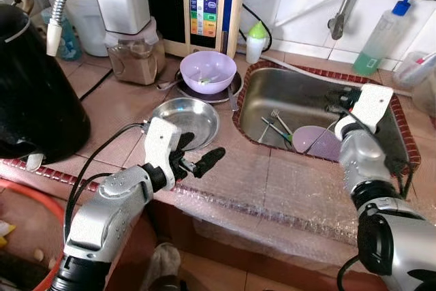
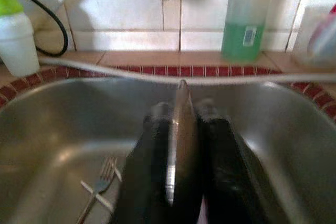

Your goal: Kitchen organization

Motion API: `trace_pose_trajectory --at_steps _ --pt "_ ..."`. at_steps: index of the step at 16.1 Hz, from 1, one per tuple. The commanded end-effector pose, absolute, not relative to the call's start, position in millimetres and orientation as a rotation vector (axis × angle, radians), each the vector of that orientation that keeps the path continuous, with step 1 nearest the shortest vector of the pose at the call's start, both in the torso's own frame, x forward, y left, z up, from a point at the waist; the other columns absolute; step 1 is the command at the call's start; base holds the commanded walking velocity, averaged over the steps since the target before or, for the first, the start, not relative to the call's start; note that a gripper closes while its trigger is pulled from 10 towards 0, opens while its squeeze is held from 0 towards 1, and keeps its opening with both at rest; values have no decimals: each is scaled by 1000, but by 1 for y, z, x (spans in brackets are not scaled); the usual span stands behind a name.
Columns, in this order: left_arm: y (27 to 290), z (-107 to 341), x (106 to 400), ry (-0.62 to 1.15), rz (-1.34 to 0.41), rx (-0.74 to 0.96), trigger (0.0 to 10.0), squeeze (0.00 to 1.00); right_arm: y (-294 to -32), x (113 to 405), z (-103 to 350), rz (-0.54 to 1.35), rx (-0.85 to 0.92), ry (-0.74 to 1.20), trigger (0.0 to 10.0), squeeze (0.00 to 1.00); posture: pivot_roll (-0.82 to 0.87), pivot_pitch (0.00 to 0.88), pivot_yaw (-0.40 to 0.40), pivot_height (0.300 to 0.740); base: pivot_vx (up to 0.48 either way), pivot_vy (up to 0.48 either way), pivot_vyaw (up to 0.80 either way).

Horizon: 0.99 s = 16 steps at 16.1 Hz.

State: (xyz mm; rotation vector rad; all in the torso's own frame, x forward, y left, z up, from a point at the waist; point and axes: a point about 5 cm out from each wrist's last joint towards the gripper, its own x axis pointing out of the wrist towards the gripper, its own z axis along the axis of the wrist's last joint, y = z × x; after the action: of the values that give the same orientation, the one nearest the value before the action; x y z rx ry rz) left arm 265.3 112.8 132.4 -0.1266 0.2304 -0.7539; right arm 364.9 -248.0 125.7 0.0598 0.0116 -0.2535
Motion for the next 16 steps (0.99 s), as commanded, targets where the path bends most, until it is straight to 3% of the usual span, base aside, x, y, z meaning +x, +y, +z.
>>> trace_pose_trajectory --at_steps 1,3,4,5,7,10,11,12,16 --pt "112 136 262 217 -775 -95 10000 1000 -250 363 121 -278 97 36 10000 1000 59 0 1 740 0 0 0" --pt "114 134 263 212 -769 -70 10000 1000 -251 361 113 -320 175 75 10000 1000 59 0 1 740 0 0 0" --pt "114 134 264 209 -764 -61 10000 949 -254 360 108 -353 251 109 10000 1000 59 0 1 740 0 0 0" --pt "115 135 266 202 -754 -54 10000 753 -256 359 106 -370 278 124 10000 1000 56 0 1 740 0 0 0" --pt "116 136 268 189 -739 -37 10000 722 -258 358 106 -379 313 128 10000 1000 53 0 3 740 0 0 0" --pt "123 142 278 131 -645 -15 10000 725 -259 359 107 -380 347 129 10000 1000 49 0 4 740 0 0 0" --pt "131 149 286 72 -556 -1 10000 796 -254 361 109 -353 354 120 10000 1000 49 0 1 740 0 0 0" --pt "136 152 288 48 -519 -4 10000 1000 -247 363 110 -298 359 116 10000 1000 49 0 1 740 0 0 0" --pt "157 152 299 29 -355 -15 10000 1000 -197 360 98 34 229 106 10000 1000 48 0 -2 740 0 0 0"
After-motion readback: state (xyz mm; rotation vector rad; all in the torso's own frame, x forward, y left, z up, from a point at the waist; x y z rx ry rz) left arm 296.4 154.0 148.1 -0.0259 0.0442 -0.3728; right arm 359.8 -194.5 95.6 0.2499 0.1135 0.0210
